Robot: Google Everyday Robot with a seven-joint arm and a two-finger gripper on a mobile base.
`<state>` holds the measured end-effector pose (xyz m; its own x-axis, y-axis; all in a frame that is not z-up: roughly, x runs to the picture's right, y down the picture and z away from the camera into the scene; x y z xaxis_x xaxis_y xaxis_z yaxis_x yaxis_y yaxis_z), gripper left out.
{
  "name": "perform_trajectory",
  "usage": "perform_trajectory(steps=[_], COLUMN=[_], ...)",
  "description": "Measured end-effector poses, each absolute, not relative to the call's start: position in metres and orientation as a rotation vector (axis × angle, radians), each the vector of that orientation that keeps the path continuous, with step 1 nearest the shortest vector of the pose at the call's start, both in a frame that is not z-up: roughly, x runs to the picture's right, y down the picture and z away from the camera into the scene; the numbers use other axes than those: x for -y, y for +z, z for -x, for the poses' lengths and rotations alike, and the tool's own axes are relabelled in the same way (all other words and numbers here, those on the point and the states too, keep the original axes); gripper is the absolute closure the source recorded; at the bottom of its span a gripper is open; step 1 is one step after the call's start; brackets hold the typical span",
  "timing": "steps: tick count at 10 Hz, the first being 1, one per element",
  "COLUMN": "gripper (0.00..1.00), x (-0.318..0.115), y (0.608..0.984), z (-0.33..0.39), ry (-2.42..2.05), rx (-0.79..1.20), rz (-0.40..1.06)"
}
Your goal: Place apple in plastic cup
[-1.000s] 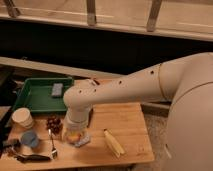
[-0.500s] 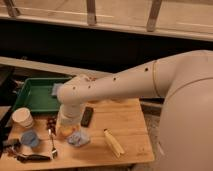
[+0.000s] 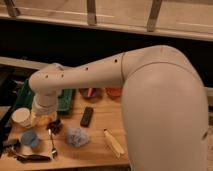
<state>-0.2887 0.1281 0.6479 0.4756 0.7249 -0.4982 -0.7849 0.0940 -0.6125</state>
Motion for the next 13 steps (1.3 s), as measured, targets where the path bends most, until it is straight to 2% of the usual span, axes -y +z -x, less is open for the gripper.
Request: perform_trajectory(steps=[3,6,10,13], gripper=[1.00,1.00,1.00,0.98], x=[-0.121,-0.123,-0.159,-0.182], y=[0.630,0.632,0.656,0.667], z=[0.313,0.315,0.360,0.368], ry=[1.028,1.023,0.968,0.965], rx=[0.003,0.006,0.008,-0.019], rz=[1.021,1.028,1.087,1.133])
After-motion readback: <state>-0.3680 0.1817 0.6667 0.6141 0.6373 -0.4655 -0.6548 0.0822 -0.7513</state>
